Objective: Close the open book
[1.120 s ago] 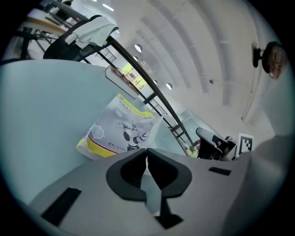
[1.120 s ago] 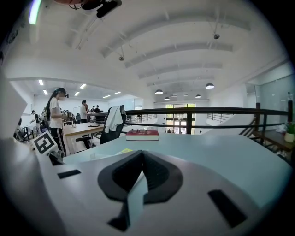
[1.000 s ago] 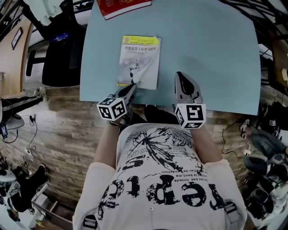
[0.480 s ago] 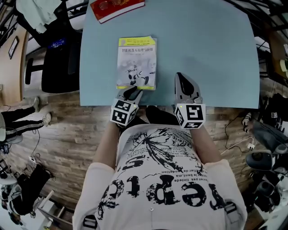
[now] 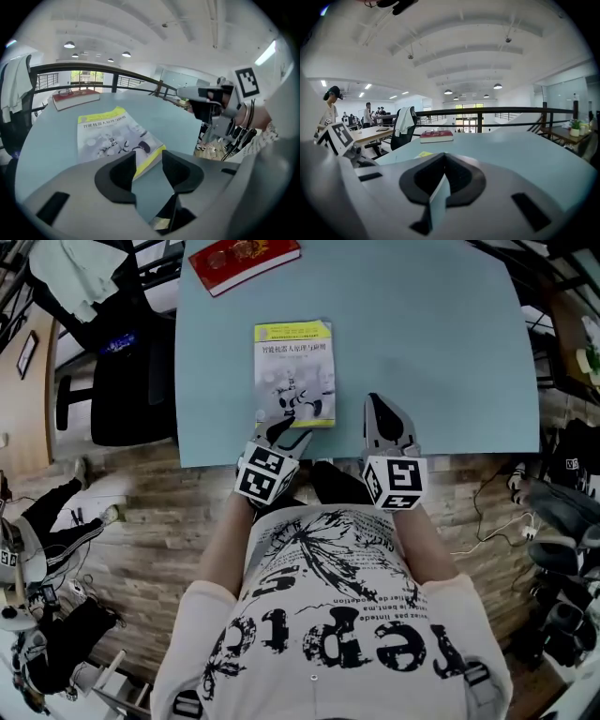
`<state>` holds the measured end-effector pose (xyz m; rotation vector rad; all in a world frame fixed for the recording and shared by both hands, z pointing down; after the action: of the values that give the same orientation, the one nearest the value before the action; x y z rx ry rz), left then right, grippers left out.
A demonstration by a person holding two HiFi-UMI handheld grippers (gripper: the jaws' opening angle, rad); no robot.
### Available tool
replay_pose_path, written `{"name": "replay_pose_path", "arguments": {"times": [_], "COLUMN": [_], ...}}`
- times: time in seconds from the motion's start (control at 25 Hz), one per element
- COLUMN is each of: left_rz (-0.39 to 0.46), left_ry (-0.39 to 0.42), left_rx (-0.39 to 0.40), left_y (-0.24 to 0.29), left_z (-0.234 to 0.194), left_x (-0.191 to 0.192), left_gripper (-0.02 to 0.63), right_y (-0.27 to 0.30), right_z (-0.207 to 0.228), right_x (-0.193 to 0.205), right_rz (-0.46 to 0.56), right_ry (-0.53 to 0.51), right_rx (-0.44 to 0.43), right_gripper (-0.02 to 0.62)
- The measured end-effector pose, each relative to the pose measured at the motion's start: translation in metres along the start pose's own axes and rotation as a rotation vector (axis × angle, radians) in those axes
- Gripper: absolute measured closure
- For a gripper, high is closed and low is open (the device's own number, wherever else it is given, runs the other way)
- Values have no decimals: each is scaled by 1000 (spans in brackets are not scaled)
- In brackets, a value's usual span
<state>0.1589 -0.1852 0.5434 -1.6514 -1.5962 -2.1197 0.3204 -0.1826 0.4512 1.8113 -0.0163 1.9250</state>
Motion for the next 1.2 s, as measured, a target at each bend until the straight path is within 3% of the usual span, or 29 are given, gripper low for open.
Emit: {"name": "replay_pose_path", "arguments": {"times": [0.12,0.24,0.68,1.0,1.2], "left_rz": [94,215,616,780,794], "left_ry": [1,-24,-31,-17,-46], "left_rx": [12,-39,-216,-305,-311], "left_y": [-31,-62,-174,-235,-240], "left_z": [-8,-23,-69,-85,-97], "left_x": [-27,-54,-113,-129,-123], "left_gripper": [499,557,584,588,588], "right_y": [-1,-3,-18,-23,-24], "right_z": [-18,-37,-84,-111,-128], "right_x": [-3,-10,-55,-80,-88], "right_rz": [-2,16,143,176,168], "right_ry": [4,5,-74,-155,-229], "right_rx": [-9,-30,-42,-27,-50], "right_gripper": [584,584,584,586,586]}}
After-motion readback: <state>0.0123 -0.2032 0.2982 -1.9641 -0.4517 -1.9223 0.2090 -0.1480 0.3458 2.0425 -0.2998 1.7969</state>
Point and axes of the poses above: the fingertips, and each gripper's own axes: y forward along the fingers, z to its right, x out of its underside, the point moved 4 cm from there along -y, backward along the fingers, and after that the axes turned 14 degrees about -x, right-handed, at the moved point
